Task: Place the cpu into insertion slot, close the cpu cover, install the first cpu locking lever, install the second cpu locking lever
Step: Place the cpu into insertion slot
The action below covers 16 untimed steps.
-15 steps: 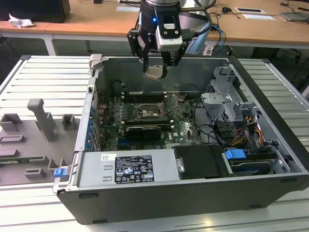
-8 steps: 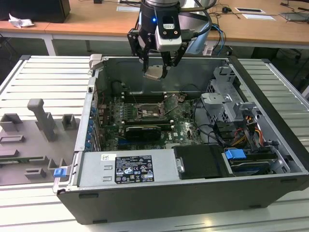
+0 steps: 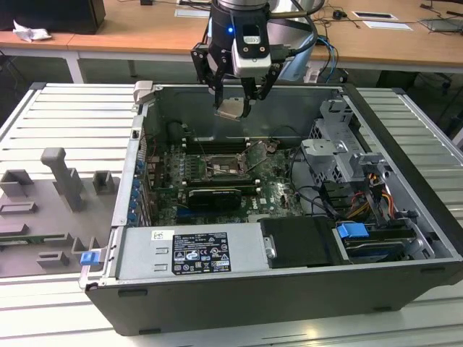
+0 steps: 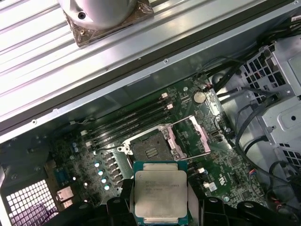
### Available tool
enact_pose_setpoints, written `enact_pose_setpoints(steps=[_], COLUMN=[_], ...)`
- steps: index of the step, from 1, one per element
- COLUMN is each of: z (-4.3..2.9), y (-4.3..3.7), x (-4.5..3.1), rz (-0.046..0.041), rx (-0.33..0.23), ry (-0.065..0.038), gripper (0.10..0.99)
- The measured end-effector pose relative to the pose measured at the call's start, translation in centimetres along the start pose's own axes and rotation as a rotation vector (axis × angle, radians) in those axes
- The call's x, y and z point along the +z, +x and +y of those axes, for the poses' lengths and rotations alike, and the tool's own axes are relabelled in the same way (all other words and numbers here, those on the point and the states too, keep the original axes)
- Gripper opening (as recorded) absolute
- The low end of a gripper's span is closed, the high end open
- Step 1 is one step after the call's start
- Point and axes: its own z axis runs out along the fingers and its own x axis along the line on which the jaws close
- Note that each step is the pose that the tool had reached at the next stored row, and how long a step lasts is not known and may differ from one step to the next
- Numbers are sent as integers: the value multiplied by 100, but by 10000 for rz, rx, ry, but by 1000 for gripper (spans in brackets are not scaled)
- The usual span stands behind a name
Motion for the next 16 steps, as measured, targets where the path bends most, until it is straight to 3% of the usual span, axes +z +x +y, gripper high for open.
enact_pose_setpoints(steps=[16], z=[-3], y=[-1], x=[16], rz=[-34], rx=[389], ry=[-8], gripper=[541])
